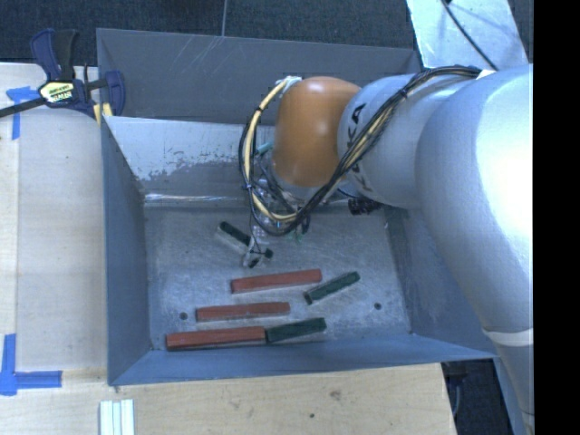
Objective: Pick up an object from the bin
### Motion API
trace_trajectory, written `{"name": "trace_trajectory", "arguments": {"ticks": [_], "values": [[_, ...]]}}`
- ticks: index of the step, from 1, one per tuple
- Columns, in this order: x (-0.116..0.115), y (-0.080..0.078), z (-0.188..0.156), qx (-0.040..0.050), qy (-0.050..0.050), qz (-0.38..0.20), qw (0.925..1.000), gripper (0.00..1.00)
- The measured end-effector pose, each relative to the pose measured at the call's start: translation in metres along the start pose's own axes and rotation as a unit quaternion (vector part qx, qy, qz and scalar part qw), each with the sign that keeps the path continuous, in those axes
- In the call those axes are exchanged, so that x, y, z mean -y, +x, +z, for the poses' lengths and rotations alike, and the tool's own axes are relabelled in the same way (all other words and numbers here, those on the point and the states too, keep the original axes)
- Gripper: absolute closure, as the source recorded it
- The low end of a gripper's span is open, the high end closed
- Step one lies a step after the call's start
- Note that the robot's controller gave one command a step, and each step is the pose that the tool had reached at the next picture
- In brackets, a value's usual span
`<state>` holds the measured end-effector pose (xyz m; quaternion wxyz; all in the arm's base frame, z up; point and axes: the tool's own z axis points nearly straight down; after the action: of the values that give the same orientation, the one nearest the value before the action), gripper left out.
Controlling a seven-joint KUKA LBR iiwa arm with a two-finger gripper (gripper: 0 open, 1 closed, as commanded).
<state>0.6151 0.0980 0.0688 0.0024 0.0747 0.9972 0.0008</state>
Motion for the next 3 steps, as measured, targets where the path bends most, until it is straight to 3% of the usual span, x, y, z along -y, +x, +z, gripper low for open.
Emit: {"name": "trace_trajectory", "arguments": {"ticks": [1, 2, 3], "values": [[0.0003, -0.0011, -0.0005, 0.0, 0.0, 0.001, 1.0, 0.0], [-0.0001, -0.0021, -0.0018, 0.0014, -0.001, 0.001, 1.0, 1.0], [0.0003, -0.0033, -0.0054, 0.0007, 0.0, 0.002, 1.0, 1.0]]}}
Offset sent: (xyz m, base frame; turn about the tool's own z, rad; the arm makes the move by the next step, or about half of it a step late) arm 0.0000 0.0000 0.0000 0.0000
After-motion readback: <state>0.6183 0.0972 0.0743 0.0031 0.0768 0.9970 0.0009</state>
